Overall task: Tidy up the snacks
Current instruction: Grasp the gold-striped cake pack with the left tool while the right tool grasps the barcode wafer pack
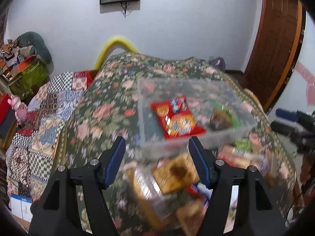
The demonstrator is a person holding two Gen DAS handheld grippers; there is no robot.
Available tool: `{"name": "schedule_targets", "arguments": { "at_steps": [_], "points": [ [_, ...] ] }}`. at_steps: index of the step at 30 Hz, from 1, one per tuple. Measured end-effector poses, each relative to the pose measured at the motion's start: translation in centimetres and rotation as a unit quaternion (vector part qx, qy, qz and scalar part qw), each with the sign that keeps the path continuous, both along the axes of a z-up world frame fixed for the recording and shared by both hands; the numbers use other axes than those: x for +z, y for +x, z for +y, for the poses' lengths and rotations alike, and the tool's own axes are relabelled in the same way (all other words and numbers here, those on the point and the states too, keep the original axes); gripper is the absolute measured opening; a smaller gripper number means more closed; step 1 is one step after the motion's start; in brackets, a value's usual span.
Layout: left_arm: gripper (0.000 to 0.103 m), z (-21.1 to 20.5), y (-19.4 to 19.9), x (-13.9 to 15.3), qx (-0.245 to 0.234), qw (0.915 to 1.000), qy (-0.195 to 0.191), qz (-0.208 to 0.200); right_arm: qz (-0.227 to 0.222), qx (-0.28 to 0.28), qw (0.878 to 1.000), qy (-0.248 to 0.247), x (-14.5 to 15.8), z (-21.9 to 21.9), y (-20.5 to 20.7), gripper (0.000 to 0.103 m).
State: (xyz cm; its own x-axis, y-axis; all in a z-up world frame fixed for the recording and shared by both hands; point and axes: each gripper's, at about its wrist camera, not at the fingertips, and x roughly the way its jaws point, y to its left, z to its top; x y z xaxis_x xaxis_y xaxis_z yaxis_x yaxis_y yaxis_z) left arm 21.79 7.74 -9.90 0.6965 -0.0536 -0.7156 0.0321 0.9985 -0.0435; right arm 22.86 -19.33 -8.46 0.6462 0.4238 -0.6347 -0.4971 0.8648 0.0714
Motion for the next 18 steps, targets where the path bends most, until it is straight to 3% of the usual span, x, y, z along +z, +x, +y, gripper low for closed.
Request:
{"name": "schedule_targets", "arguments": {
  "at_steps": [14,18],
  "points": [
    [0.067,2.7,-3.0,-7.7,0.032,0.9957,-0.016,0.085,0.070,0.016,0.997,-0.002,-4.6,-0.2,-1.1,0.070],
    [0.070,3.3,-3.3,-8.8,0.046,0.9941,-0.050,0.084,0.080,0.030,0.996,-0.002,-5.2,1.2,-1.0,0.066]
  ]
}}
